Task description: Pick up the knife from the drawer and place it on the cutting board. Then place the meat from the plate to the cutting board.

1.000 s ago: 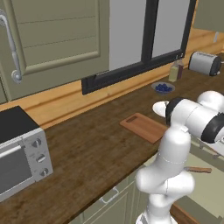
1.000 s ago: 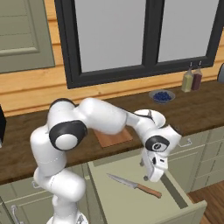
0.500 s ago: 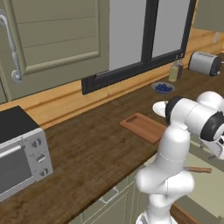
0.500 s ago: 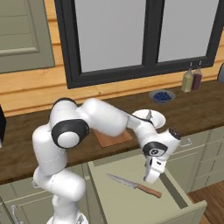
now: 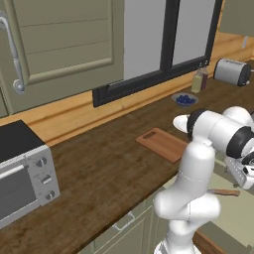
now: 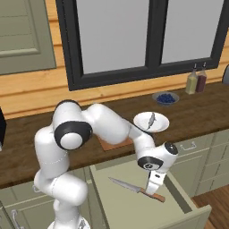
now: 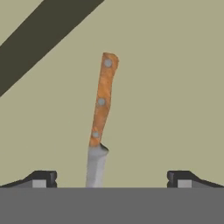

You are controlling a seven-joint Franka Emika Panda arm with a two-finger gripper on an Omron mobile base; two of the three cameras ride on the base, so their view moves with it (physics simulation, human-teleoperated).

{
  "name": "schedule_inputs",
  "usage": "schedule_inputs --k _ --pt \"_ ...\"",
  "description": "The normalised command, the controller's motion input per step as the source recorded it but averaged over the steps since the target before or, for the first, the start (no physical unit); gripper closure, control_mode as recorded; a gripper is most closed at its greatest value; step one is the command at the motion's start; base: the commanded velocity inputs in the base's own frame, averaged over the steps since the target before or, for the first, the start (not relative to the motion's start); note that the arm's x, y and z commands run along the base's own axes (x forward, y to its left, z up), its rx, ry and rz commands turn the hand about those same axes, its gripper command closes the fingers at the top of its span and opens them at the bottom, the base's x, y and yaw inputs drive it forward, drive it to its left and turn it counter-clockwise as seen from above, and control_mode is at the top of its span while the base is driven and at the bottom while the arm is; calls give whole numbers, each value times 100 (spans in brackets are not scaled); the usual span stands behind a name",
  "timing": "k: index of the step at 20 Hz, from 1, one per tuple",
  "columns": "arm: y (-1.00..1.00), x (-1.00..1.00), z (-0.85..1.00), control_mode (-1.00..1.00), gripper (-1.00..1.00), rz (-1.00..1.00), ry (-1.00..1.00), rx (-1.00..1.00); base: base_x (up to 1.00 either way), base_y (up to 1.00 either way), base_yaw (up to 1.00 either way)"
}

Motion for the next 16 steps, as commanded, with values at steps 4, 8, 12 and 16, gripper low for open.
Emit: schedule_inputs --k 4,8,12,16 --pt "-11 8 -40 -100 -100 0 -2 -3 0 0 0" --pt "-33 14 -29 -100 -100 0 0 0 0 0 0" --pt "-30 18 -24 -100 -100 0 0 0 0 0 0" --pt "-20 7 -18 -100 -100 0 0 0 0 0 0"
